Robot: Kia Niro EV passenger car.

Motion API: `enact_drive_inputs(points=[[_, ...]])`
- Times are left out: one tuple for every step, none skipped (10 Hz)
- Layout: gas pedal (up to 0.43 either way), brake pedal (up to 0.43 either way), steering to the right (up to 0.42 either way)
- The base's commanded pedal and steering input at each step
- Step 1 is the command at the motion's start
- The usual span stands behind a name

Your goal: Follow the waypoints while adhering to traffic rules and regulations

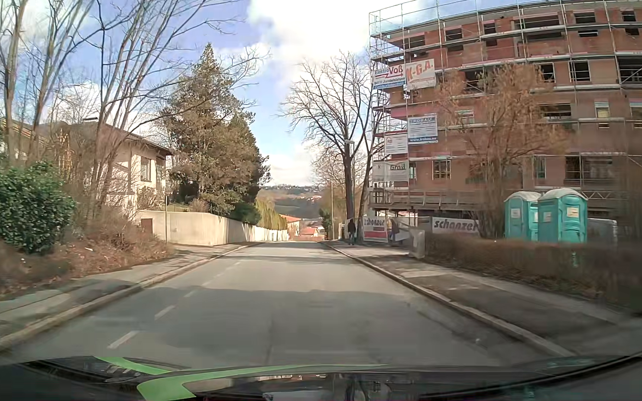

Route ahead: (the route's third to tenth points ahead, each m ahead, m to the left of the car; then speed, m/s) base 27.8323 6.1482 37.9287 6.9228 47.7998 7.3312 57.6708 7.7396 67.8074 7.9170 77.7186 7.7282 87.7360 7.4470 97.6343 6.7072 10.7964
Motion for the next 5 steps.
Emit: enact_drive_inputs(points=[[0.339,0.000,-0.033],[0.339,0.000,-0.033],[0.339,0.000,-0.033],[0.319,0.000,-0.033],[0.280,0.000,-0.033]])
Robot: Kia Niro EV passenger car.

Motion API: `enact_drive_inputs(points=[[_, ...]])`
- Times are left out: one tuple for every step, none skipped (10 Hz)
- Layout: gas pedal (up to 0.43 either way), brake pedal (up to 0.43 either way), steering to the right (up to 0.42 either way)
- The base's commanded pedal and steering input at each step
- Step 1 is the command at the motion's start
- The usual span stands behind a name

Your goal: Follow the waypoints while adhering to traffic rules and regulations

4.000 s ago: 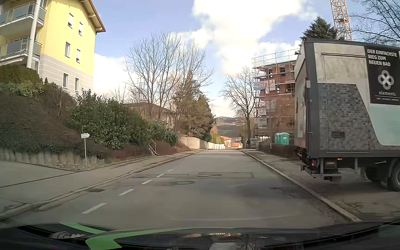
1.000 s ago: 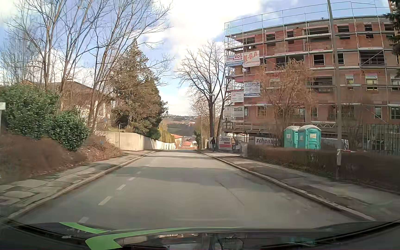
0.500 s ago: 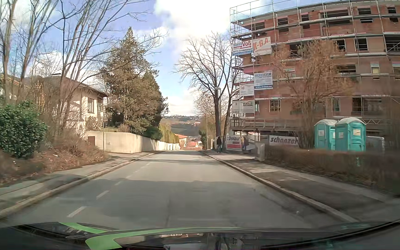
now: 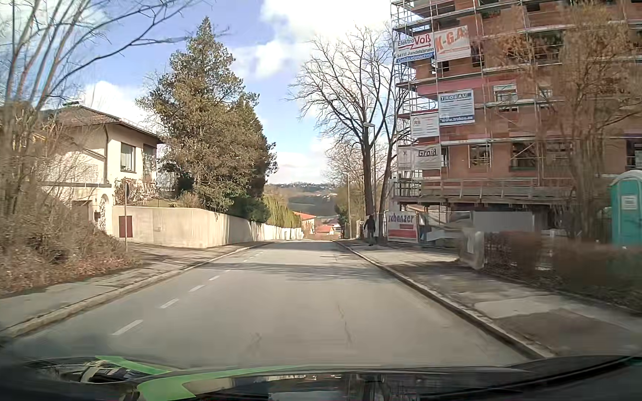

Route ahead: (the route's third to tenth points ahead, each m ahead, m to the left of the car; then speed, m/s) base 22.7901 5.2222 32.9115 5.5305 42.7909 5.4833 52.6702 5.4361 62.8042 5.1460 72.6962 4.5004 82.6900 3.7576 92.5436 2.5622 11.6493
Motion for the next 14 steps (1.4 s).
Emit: enact_drive_inputs(points=[[0.220,0.000,-0.032],[0.209,0.000,-0.030],[0.209,0.000,-0.027],[0.197,0.000,-0.023],[0.169,0.000,-0.022],[0.118,0.000,-0.021],[0.118,0.000,-0.020],[0.118,0.000,-0.018],[0.118,0.000,-0.015],[0.118,0.000,-0.010],[0.118,0.000,-0.005],[0.118,0.000,-0.004],[0.118,0.000,-0.002],[0.118,0.000,0.000]])
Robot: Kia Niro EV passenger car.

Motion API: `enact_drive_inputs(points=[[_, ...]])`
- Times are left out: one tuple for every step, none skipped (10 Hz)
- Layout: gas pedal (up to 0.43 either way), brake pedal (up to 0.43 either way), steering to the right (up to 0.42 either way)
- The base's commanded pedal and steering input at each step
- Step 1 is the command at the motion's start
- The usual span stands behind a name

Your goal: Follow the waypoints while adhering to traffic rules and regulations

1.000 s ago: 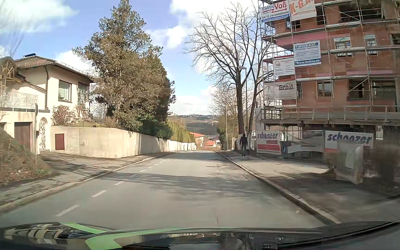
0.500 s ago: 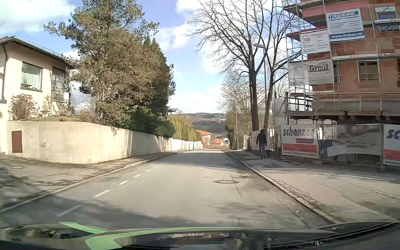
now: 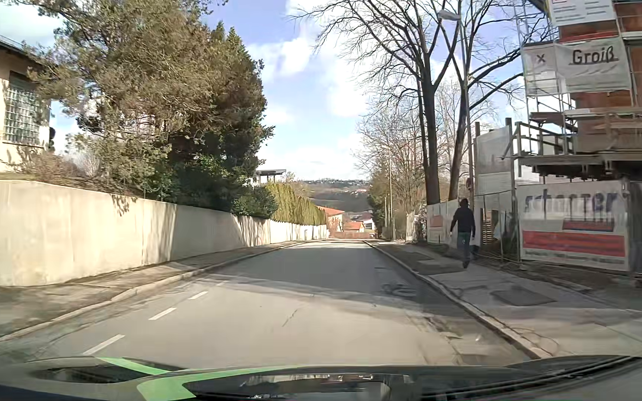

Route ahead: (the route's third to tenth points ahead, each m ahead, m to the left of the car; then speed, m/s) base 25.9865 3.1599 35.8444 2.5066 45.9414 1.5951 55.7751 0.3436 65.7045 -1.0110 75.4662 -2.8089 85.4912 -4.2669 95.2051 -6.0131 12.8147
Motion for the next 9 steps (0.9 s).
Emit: enact_drive_inputs(points=[[0.098,0.000,0.001],[0.079,0.000,0.002],[0.067,0.000,0.006],[0.067,0.000,0.007],[0.059,0.000,0.008],[0.039,0.000,0.008],[0.028,0.000,0.008],[0.028,0.000,0.006],[0.028,0.000,0.006]])
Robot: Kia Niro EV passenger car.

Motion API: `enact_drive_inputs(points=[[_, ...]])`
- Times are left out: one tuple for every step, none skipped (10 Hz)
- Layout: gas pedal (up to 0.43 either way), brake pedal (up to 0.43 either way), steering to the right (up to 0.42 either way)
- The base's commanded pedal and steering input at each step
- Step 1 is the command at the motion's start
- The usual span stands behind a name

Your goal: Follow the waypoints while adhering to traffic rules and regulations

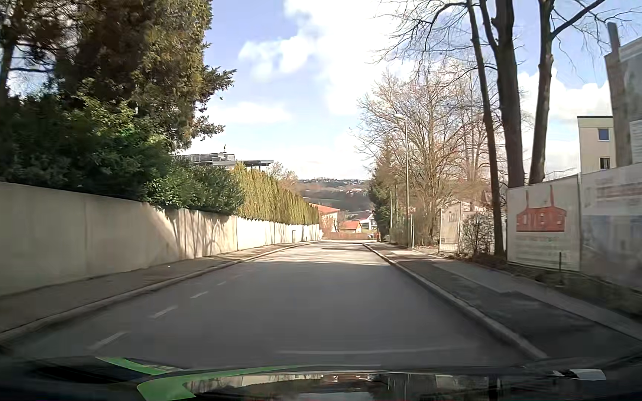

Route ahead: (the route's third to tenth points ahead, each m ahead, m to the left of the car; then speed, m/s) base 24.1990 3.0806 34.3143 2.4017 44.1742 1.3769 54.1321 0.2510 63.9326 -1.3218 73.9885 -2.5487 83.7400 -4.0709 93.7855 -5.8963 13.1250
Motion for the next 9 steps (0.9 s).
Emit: enact_drive_inputs(points=[[0.028,0.000,0.005],[0.028,0.000,0.004],[0.000,0.000,0.003],[0.000,0.000,0.003],[0.000,0.000,0.003],[0.000,0.000,0.003],[0.000,0.000,0.003],[0.000,0.000,0.003],[0.000,0.000,0.003]])
